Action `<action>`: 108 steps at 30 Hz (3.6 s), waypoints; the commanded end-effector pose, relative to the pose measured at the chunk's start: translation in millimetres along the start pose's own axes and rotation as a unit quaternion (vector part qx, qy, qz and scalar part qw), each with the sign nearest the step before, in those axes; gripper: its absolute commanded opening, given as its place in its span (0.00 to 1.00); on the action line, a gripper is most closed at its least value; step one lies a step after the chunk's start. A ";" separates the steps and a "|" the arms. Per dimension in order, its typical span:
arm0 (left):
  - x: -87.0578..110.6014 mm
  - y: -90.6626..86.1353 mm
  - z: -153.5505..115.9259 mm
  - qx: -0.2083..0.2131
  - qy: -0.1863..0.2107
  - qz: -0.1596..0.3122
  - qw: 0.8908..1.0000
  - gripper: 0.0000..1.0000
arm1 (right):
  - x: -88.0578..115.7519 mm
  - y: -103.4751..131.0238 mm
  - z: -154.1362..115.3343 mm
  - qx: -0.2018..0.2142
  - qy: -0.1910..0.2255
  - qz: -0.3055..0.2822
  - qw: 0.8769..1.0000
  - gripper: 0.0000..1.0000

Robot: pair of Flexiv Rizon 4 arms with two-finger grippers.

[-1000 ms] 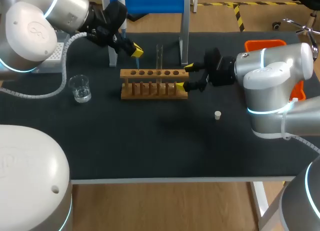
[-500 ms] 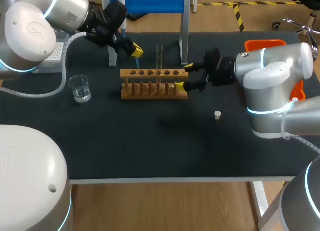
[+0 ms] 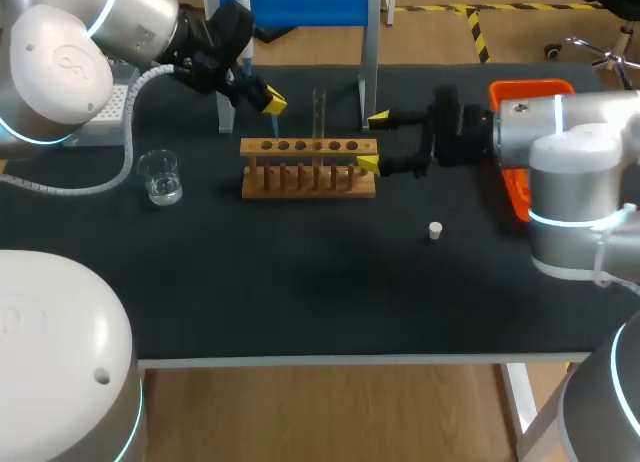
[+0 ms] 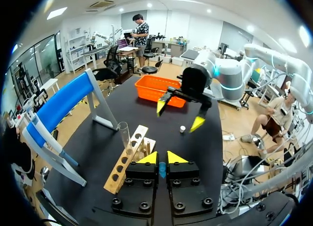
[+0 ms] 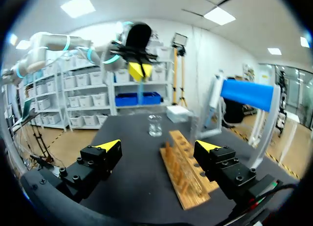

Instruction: Invert the test tube, pick up the pipette, mount the tip to pipette, aspirate from beaker and dispense into the tube, eject the tip, return the pipette, and cap with the stopper.

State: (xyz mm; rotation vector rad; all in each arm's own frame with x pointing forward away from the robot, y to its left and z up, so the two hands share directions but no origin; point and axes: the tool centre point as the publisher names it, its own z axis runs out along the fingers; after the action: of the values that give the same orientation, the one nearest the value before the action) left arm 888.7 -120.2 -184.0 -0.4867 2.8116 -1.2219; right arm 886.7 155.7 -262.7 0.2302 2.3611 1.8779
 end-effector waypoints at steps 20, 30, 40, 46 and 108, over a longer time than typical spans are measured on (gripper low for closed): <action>-0.2 -0.6 -1.7 -0.002 0.002 -0.001 1.000 0.00 | 28.5 45.3 43.2 -0.067 0.132 -0.065 0.987 1.00; -0.2 -0.6 -1.7 -0.002 0.002 -0.001 1.000 0.00 | 36.0 52.3 71.4 -0.072 0.150 -0.050 0.985 1.00; -0.2 -0.6 -1.7 -0.002 0.002 -0.001 1.000 0.00 | 39.5 62.1 89.9 -0.093 0.150 -0.026 0.984 1.00; -0.2 -0.6 -1.7 -0.002 0.002 -0.001 1.000 0.00 | 40.0 69.5 97.8 -0.101 0.149 -0.019 0.983 1.00; -0.2 -0.6 -1.7 -0.002 0.002 -0.001 1.000 1.00 | 37.3 67.5 95.2 -0.113 0.133 0.005 0.985 0.00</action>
State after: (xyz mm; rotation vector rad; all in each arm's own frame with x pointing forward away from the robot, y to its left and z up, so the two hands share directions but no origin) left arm 888.3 -119.6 -183.5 -0.4863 2.8113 -1.2231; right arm 880.6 291.7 -220.0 -0.0389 2.2793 2.2874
